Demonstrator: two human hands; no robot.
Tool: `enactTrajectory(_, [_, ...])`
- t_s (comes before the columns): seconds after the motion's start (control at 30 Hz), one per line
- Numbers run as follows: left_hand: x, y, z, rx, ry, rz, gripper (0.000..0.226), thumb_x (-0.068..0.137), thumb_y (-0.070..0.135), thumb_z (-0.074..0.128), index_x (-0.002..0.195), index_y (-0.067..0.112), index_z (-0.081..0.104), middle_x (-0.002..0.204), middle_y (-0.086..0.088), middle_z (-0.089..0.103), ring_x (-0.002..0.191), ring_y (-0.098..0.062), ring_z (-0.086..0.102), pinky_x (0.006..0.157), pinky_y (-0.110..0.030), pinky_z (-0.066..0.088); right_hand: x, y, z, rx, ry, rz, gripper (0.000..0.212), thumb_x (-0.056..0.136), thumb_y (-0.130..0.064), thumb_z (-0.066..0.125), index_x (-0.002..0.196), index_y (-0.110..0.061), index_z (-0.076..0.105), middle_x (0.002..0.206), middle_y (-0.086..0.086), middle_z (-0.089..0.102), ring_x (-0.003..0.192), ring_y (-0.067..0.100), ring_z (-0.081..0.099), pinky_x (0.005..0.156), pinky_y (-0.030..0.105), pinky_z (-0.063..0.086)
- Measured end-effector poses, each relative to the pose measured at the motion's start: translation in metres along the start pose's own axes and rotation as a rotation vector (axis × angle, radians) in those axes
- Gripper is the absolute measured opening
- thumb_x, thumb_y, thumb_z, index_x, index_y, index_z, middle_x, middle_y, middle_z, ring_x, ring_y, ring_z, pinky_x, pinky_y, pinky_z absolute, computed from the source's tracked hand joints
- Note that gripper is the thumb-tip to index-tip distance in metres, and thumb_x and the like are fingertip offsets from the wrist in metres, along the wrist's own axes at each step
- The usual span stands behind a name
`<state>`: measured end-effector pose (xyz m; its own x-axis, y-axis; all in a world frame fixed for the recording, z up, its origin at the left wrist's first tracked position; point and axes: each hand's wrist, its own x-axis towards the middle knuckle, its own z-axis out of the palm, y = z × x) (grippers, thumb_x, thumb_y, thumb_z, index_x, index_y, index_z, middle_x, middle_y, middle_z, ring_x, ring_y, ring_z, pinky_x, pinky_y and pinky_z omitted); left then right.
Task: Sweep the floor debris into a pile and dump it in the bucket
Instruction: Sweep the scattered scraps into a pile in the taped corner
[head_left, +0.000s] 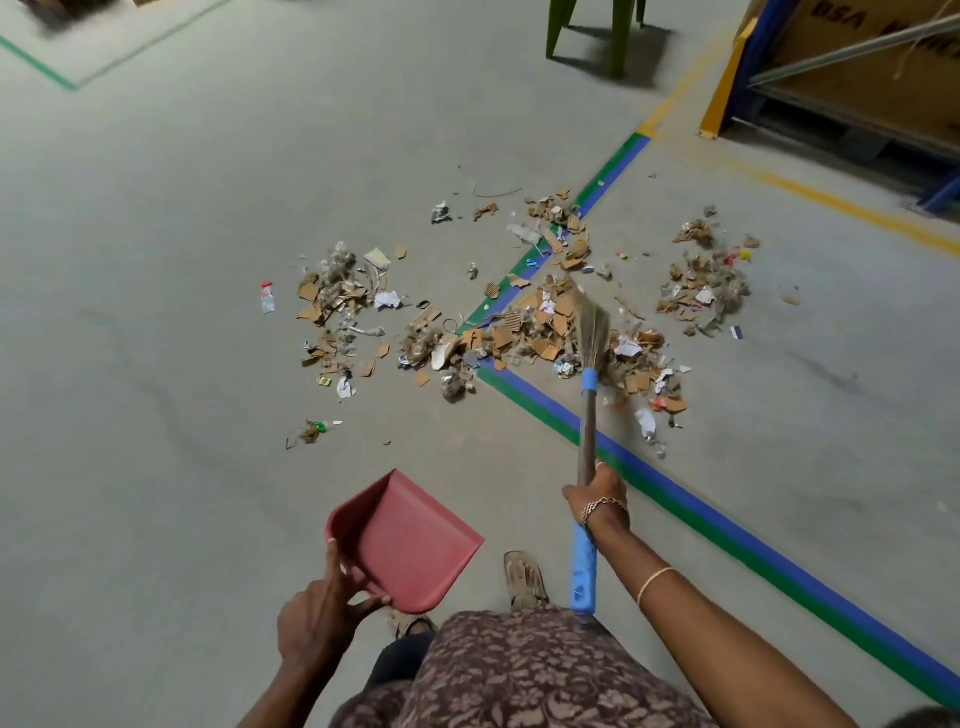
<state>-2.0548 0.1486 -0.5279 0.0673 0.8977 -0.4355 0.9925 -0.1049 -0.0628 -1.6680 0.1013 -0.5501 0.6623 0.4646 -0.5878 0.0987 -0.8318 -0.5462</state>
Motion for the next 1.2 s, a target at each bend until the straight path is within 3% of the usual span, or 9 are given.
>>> enactTrajectory(0.13, [0.003, -0.022, 0.001, -0.027, 0.002, -0.030, 0.128, 0.054, 0.097, 0.052, 0.157, 0.030, 0.018, 0.082, 0.000, 0.075, 0.076, -0.025, 0.073, 0.050, -0.032, 0.038, 0.001, -0.031, 0.036, 0.041, -0.061, 0.008, 0.038, 0.062, -0.022, 0.070, 0.098, -0.012, 0.062, 0.091, 0.007, 0.069, 0.082, 0.029, 0.068, 0.074, 0.039, 0.059])
enactTrajectory(0.3, [0.011, -0.062, 0.002, -0.028, -0.051, -0.098, 0.126, 0.056, 0.094, 0.054, 0.158, 0.027, 0.021, 0.083, 0.000, 0.075, 0.076, -0.024, 0.073, 0.049, -0.031, 0.033, -0.019, -0.058, 0.103, -0.050, -0.171, -0.128, 0.068, 0.059, -0.031, 0.063, 0.126, -0.025, 0.054, 0.099, 0.004, 0.065, 0.079, 0.025, 0.068, 0.072, 0.041, 0.061])
enactTrajectory(0.43, [0.027, -0.113, 0.002, -0.056, -0.076, -0.142, 0.127, 0.058, 0.095, 0.053, 0.158, 0.026, 0.018, 0.086, 0.001, 0.075, 0.079, -0.023, 0.073, 0.050, -0.032, 0.036, -0.033, -0.106, 0.143, -0.202, -0.300, -0.225, 0.082, 0.071, -0.026, 0.061, 0.150, -0.027, 0.036, 0.119, 0.011, 0.058, 0.085, 0.034, 0.068, 0.051, 0.035, 0.059])
enactTrajectory(0.5, [0.037, -0.140, 0.002, -0.074, -0.060, -0.163, 0.127, 0.058, 0.095, 0.053, 0.158, 0.025, 0.018, 0.090, 0.001, 0.076, 0.082, -0.023, 0.073, 0.053, -0.032, 0.039, -0.042, -0.131, 0.159, -0.389, -0.345, -0.289, 0.080, 0.080, -0.025, 0.058, 0.154, -0.025, 0.028, 0.144, 0.014, 0.044, 0.114, 0.038, 0.060, 0.082, 0.042, 0.059])
enactTrajectory(0.53, [0.043, -0.152, 0.001, -0.091, -0.055, -0.180, 0.126, 0.058, 0.093, 0.055, 0.158, 0.024, 0.020, 0.091, 0.001, 0.076, 0.082, -0.023, 0.073, 0.054, -0.031, 0.038, -0.044, -0.140, 0.168, -0.490, -0.362, -0.327, 0.079, 0.083, -0.025, 0.056, 0.155, -0.025, 0.026, 0.153, 0.014, 0.034, 0.128, 0.038, 0.050, 0.100, 0.042, 0.050])
enactTrajectory(0.6, [0.056, -0.176, -0.001, -0.124, -0.076, -0.220, 0.125, 0.059, 0.091, 0.059, 0.157, 0.023, 0.025, 0.092, 0.003, 0.077, 0.082, -0.023, 0.074, 0.053, -0.031, 0.036, -0.049, -0.154, 0.188, -0.595, -0.419, -0.369, 0.074, 0.086, -0.022, 0.053, 0.155, -0.025, 0.025, 0.159, 0.016, 0.023, 0.138, 0.036, 0.041, 0.112, 0.039, 0.038])
enactTrajectory(0.83, [0.082, -0.264, -0.008, -0.110, -0.097, -0.267, 0.127, 0.061, 0.092, 0.056, 0.159, 0.025, 0.013, 0.097, 0.002, 0.075, 0.089, -0.022, 0.072, 0.057, -0.032, 0.039, -0.083, -0.197, 0.272, -0.783, -0.547, -0.468, 0.071, 0.085, -0.017, 0.048, 0.152, -0.026, 0.027, 0.143, 0.015, 0.037, 0.125, 0.038, 0.050, 0.105, 0.041, 0.044])
enactTrajectory(1.0, [0.093, -0.312, -0.014, -0.076, -0.102, -0.290, 0.128, 0.063, 0.092, 0.055, 0.160, 0.025, 0.006, 0.096, 0.000, 0.075, 0.089, -0.025, 0.072, 0.060, -0.032, 0.040, -0.104, -0.234, 0.331, -0.821, -0.617, -0.504, 0.055, 0.081, -0.014, 0.051, 0.135, -0.021, 0.047, 0.128, 0.014, 0.054, 0.116, 0.035, 0.057, 0.094, 0.039, 0.052])
enactTrajectory(1.2, [0.105, -0.344, -0.021, -0.049, -0.082, -0.328, 0.126, 0.062, 0.092, 0.055, 0.160, 0.027, 0.008, 0.097, 0.000, 0.075, 0.090, -0.025, 0.072, 0.058, -0.032, 0.037, -0.108, -0.262, 0.407, -0.728, -0.649, -0.356, 0.043, 0.083, -0.019, 0.053, 0.125, -0.009, 0.051, 0.126, 0.016, 0.058, 0.110, 0.036, 0.063, 0.087, 0.036, 0.052])
